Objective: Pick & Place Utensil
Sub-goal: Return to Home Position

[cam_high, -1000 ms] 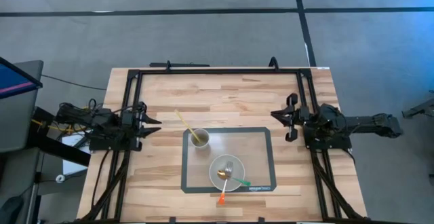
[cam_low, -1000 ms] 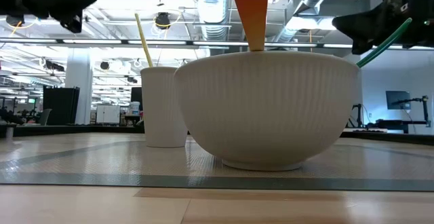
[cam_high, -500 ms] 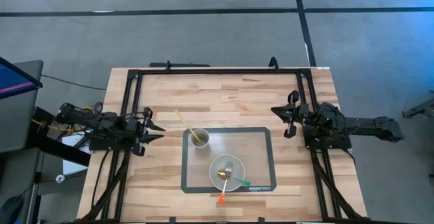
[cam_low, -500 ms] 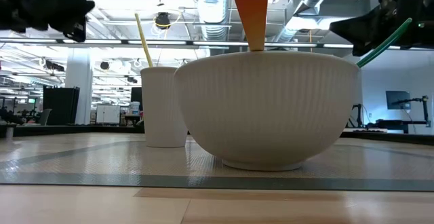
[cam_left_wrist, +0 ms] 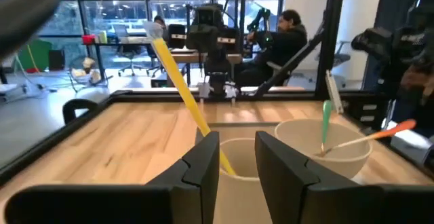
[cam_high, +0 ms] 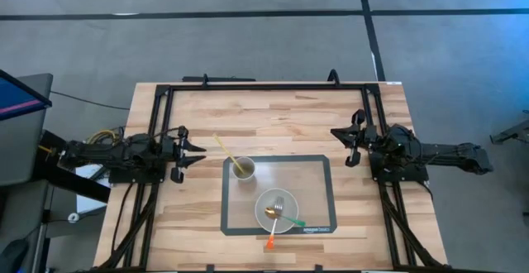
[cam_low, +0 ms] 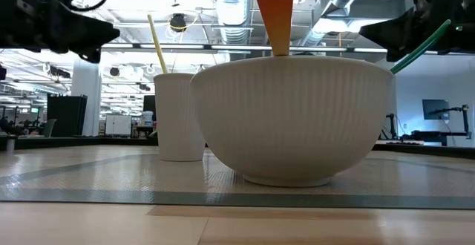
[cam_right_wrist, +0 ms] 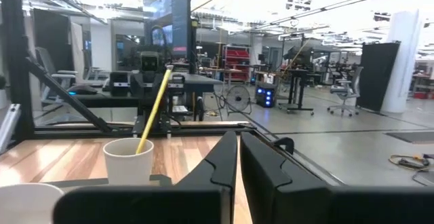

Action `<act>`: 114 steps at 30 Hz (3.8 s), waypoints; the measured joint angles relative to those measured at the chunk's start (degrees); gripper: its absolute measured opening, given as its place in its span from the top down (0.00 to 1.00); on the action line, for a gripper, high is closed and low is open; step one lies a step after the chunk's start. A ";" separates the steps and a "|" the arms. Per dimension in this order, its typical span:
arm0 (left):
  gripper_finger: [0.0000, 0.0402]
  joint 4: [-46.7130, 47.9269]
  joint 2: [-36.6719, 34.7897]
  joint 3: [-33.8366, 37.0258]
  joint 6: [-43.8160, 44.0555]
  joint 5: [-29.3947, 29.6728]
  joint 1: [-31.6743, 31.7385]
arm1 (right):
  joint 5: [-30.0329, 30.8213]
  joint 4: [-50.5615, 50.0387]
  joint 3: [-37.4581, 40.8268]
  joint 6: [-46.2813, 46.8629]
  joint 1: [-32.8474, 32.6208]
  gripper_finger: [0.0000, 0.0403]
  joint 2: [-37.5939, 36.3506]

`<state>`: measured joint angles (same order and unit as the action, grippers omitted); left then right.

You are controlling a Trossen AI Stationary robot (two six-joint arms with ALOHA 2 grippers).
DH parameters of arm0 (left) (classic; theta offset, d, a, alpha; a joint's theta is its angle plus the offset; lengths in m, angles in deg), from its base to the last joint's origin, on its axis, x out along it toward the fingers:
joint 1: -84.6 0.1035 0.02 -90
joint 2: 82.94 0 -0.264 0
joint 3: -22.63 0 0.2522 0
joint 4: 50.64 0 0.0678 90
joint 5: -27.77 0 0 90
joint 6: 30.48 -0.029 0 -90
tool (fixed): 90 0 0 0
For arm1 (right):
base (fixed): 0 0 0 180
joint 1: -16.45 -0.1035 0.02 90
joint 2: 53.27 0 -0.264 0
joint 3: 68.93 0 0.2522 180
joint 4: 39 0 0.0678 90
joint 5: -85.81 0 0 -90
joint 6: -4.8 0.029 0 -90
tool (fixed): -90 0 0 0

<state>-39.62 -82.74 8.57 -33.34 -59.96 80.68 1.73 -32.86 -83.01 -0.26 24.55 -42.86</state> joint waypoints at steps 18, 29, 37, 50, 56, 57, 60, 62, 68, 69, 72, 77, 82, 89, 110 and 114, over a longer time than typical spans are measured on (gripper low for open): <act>0.76 -0.36 0.14 0.00 5.07 -4.01 4.15 | 3.38 -0.17 0.02 0.03 -0.02 0.96 0.02; 0.76 -1.13 0.16 -0.02 5.08 -4.01 4.13 | 3.36 -0.17 0.02 0.09 -0.02 0.95 0.02; 0.76 -1.22 0.16 -0.02 5.08 -4.01 4.13 | 3.34 -0.17 0.04 0.13 -0.02 0.95 0.02; 0.76 -1.55 0.18 -0.04 5.08 -4.01 4.13 | 3.34 -0.17 0.04 0.11 -0.04 0.95 0.02; 0.76 -1.62 0.18 -0.04 5.08 -4.01 4.13 | 3.31 -0.17 0.04 0.11 -0.04 0.95 0.02; 0.76 -1.62 0.18 -0.04 5.08 -4.01 4.13 | 3.31 -0.17 0.04 0.11 -0.04 0.95 0.02; 0.76 -1.62 0.18 -0.04 5.08 -4.01 4.13 | 3.31 -0.16 0.04 0.11 -0.04 0.95 0.02; 0.76 -1.62 0.18 -0.04 5.08 -4.01 4.13 | 3.31 -0.15 0.04 0.11 -0.04 0.95 0.02; 0.76 -1.64 0.18 -0.04 5.06 -4.01 4.13 | 3.31 -0.16 0.04 0.11 -0.04 0.94 0.02; 0.76 -1.64 0.18 -0.05 5.08 -4.01 4.13 | 3.31 -0.16 0.04 0.11 -0.03 0.94 0.02; 0.76 -1.64 0.18 -0.06 5.08 -4.01 4.13 | 3.31 -0.17 0.04 0.11 -0.04 0.94 0.02; 0.76 -1.64 0.18 -0.04 5.08 -4.01 4.13 | 3.31 -0.16 0.04 0.11 -0.02 0.94 0.02; 0.76 -1.66 0.18 -0.05 5.08 -4.01 4.13 | 3.31 -0.17 0.04 0.11 -0.04 0.94 0.02; 0.76 -1.69 0.18 -0.07 5.08 -4.01 4.13 | 3.31 -0.17 0.04 0.11 -0.04 0.94 0.02; 0.76 -2.08 0.18 -0.07 5.08 -4.01 4.13 | 3.31 -0.16 0.04 0.09 -0.02 0.95 0.02; 0.76 -2.10 0.18 -0.07 5.08 -4.01 4.13 | 3.31 -0.17 0.04 0.10 -0.04 0.95 0.02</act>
<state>-41.72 -82.56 8.51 -28.27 -63.97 84.81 5.05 -33.03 -82.97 -0.15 24.51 -42.84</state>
